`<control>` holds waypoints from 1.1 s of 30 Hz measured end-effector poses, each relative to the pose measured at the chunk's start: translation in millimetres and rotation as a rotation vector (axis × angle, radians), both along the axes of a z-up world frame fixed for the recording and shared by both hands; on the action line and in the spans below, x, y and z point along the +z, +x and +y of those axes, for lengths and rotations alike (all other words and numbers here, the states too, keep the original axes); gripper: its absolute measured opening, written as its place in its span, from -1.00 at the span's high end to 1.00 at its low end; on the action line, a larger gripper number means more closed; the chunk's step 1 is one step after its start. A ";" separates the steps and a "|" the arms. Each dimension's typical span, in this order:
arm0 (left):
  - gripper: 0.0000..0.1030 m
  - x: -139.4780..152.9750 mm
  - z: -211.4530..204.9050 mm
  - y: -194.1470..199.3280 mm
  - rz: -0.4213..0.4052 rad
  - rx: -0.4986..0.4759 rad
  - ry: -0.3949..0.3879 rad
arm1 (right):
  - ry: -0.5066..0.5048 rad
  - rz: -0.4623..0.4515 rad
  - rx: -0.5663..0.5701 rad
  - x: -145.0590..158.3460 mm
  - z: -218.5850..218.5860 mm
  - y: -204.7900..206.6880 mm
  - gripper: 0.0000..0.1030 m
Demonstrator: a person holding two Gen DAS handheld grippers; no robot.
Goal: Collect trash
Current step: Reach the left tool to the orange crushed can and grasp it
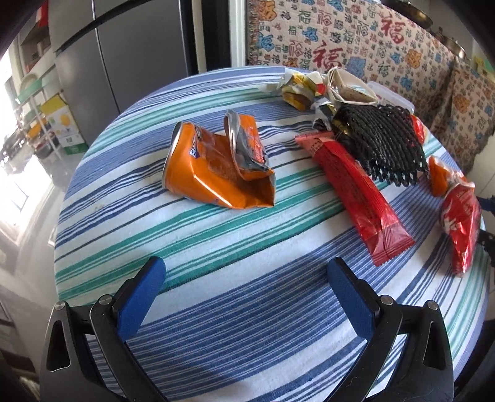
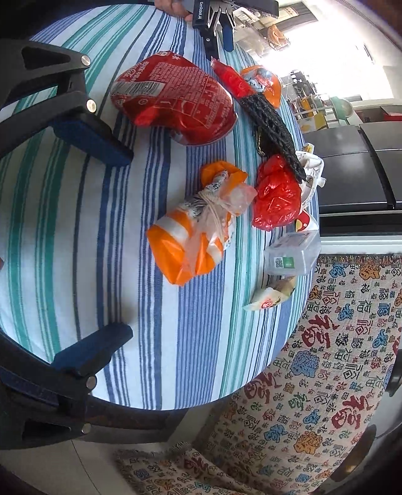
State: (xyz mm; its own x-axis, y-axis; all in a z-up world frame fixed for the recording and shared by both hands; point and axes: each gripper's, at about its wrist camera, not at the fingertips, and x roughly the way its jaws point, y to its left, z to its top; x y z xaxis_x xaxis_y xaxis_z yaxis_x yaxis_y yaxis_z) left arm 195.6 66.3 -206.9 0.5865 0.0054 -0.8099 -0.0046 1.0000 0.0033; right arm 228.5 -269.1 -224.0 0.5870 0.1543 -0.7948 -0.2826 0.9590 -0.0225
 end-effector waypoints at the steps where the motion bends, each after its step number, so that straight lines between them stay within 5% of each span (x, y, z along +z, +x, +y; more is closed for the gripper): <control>1: -0.99 -0.1 1.8 3.0 -0.001 0.003 0.000 | -0.004 0.008 0.015 0.2 2.1 4.4 -1.00; 12: -0.99 2.9 19.7 35.6 0.016 -0.054 0.000 | -0.020 0.056 0.140 0.5 19.5 48.2 -1.00; 33: -0.96 2.0 23.4 95.7 0.001 -0.114 0.002 | -0.002 0.033 0.069 -2.1 43.4 77.8 -0.99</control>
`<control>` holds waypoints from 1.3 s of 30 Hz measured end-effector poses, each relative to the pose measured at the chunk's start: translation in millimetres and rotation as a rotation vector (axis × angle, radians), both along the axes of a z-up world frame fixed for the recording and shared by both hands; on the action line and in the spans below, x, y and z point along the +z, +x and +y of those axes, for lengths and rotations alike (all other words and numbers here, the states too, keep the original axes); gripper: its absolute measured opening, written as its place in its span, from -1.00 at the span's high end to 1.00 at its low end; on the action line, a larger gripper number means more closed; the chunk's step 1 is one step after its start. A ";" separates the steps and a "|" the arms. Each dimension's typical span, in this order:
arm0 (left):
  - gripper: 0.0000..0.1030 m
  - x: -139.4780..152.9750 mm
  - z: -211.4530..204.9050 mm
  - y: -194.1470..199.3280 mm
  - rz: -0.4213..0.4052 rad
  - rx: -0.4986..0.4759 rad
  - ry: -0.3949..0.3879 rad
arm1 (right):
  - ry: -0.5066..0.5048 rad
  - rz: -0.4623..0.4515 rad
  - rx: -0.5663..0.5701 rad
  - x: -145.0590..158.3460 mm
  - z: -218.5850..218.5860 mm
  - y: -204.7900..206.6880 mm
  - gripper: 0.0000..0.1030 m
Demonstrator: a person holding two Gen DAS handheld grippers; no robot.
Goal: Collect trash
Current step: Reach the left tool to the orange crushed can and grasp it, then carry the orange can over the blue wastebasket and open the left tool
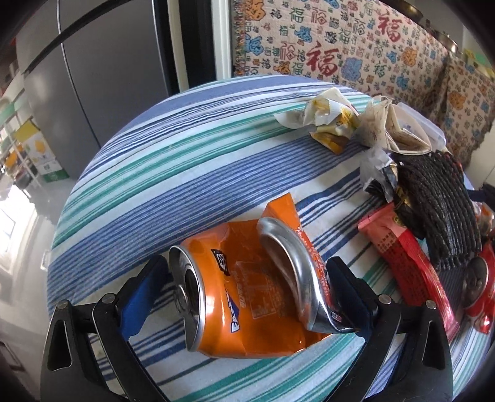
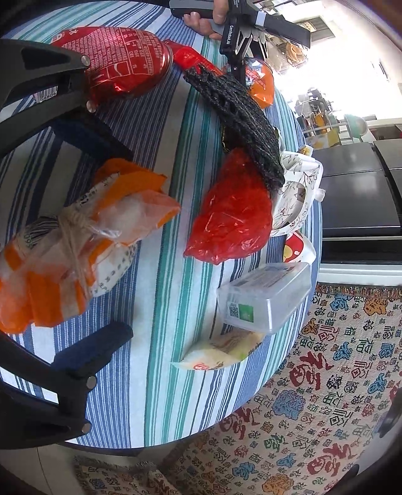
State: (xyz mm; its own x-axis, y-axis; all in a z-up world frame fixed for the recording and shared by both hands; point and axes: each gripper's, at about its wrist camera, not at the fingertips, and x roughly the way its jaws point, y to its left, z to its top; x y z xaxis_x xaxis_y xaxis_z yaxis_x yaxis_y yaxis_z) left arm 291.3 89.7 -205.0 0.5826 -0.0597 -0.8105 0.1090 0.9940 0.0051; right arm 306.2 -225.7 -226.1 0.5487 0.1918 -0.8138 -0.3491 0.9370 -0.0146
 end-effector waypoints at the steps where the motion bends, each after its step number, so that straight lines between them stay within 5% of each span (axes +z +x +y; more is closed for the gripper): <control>1: -0.96 -0.2 -0.5 0.3 -0.001 0.001 0.001 | 0.002 0.001 -0.004 0.2 0.8 -0.2 -0.97; 3: -0.92 0.1 -2.0 -1.1 -0.004 0.001 0.003 | 0.000 0.008 -0.003 2.2 0.4 -2.2 -0.88; 5: -0.79 1.2 -1.2 -7.2 -0.016 0.003 -0.001 | -0.010 0.035 -0.002 6.4 -1.3 -4.7 -0.57; 25: -0.75 40.5 -0.6 -40.2 -0.121 0.029 -0.083 | 0.108 0.073 -0.198 34.6 -28.6 -28.2 -0.45; 33: -0.75 85.7 -61.8 -51.3 -0.178 -0.087 -0.095 | 0.145 0.036 -0.274 58.0 -61.9 -50.3 -0.45; 39: -0.75 119.4 -151.8 -58.5 -0.194 -0.268 -0.124 | 0.145 0.008 -0.390 83.0 -122.5 -77.4 -0.45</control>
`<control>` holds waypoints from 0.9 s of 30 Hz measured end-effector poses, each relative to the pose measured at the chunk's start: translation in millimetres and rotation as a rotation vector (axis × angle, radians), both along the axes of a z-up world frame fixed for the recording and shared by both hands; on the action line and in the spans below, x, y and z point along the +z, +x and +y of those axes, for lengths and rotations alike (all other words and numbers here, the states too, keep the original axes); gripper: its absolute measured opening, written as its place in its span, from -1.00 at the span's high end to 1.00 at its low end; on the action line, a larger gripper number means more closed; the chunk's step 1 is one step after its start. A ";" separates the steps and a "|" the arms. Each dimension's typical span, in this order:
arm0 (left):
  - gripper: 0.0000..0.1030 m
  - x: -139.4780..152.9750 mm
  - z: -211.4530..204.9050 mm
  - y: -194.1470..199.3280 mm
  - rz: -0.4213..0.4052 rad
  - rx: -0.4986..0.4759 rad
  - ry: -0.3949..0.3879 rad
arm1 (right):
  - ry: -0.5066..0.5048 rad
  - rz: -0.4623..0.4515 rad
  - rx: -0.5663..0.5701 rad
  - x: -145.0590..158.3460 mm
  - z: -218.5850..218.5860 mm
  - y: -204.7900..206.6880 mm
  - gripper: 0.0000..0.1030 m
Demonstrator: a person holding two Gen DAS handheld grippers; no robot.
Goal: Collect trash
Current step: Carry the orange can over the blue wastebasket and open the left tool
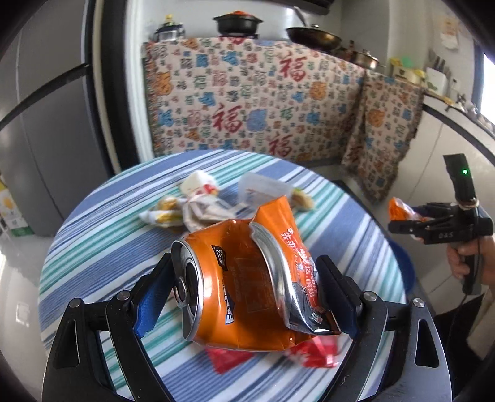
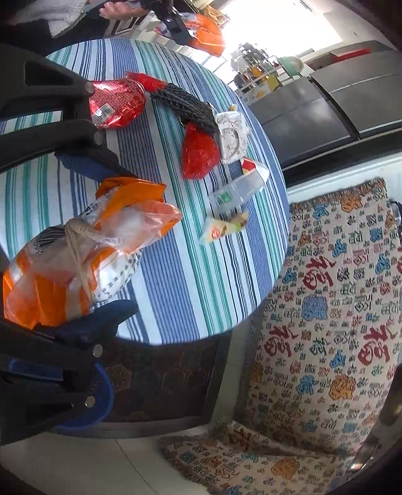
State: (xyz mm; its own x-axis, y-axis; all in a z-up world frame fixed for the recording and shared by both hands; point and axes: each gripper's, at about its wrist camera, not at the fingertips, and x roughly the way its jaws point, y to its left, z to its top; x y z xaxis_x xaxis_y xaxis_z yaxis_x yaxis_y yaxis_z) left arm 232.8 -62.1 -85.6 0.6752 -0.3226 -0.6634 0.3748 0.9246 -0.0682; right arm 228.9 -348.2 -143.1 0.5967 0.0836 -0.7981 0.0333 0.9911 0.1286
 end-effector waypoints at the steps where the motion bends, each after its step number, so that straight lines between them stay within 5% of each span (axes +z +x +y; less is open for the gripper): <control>1: -0.75 4.0 -17.3 -1.7 0.000 -0.036 -0.005 | -0.004 0.001 -0.027 3.1 -14.2 -6.8 -0.45; 6: -0.75 10.0 -105.8 -3.8 0.021 -0.215 -0.033 | -0.036 0.039 -0.185 6.8 -91.4 -41.5 -0.46; 12: -0.75 -9.8 -209.1 -1.7 0.084 -0.368 -0.043 | 0.007 0.120 -0.378 -25.2 -177.4 -70.8 -0.46; 27: -0.75 -97.0 -372.6 28.8 0.212 -0.463 0.007 | 0.050 0.117 -0.545 -70.4 -271.4 -94.5 -0.48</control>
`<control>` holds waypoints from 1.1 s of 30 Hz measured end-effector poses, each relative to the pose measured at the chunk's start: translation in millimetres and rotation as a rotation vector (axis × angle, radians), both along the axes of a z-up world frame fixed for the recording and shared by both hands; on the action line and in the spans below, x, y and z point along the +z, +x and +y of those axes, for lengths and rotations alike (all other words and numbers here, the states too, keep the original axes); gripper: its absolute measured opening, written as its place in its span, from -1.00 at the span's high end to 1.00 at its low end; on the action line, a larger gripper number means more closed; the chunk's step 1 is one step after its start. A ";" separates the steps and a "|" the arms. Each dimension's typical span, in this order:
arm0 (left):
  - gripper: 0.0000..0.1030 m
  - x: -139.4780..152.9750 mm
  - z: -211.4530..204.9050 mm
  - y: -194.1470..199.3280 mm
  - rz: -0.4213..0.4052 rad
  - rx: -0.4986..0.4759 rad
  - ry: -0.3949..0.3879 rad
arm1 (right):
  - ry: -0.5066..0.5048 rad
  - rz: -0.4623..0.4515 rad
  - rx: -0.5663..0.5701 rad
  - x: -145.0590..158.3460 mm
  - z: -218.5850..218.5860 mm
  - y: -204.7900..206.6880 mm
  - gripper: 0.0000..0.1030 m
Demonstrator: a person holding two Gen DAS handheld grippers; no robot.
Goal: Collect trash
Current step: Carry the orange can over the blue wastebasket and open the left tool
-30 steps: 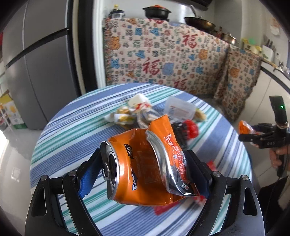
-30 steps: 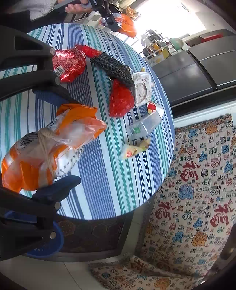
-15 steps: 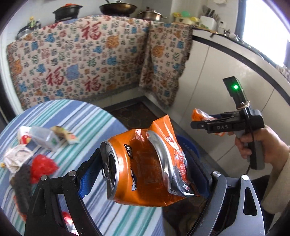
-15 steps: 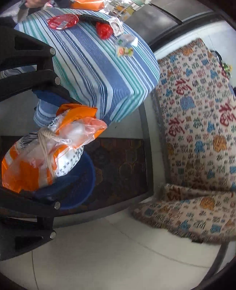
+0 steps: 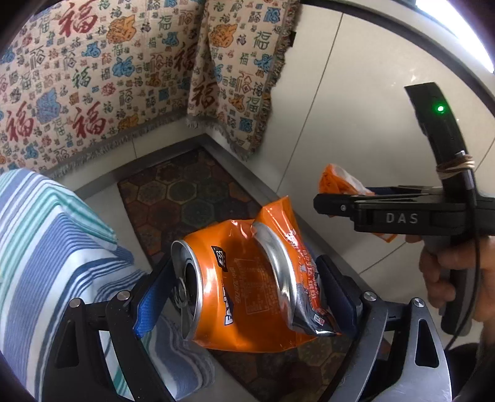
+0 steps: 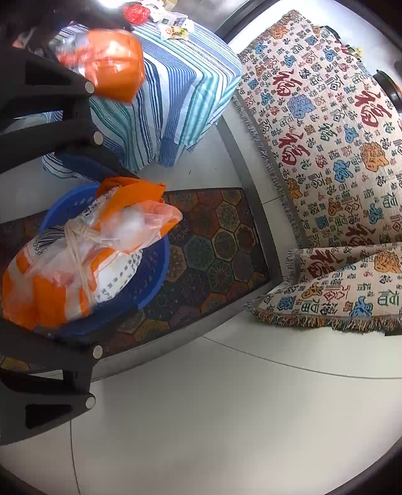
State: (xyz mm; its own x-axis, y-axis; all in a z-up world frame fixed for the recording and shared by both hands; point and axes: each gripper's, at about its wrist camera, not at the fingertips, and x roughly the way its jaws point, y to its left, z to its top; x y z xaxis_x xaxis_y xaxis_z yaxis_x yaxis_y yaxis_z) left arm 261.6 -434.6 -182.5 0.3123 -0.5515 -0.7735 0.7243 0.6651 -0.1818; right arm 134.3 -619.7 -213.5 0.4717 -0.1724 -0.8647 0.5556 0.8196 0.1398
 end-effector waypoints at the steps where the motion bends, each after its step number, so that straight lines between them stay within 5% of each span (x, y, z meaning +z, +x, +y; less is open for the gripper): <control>1: -0.75 -3.7 -6.3 2.0 0.000 -0.004 0.007 | 0.005 -0.004 -0.007 -1.7 -4.3 -1.7 -0.48; 19: -0.80 -54.5 -52.1 14.4 0.031 -0.042 0.047 | 0.023 -0.029 -0.045 -9.4 -27.1 0.7 -0.60; 33: -0.90 -34.4 -30.7 10.9 0.003 -0.014 0.024 | -0.007 -0.086 -0.047 11.6 -20.0 -4.3 -0.61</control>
State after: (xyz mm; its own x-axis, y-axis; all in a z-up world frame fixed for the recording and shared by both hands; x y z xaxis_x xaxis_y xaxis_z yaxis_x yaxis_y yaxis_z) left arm 272.5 -465.4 -216.9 0.3028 -0.5366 -0.7876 0.7329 0.6594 -0.1675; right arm 130.0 -639.7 -201.9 0.5355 -0.2022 -0.8200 0.5797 0.7941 0.1827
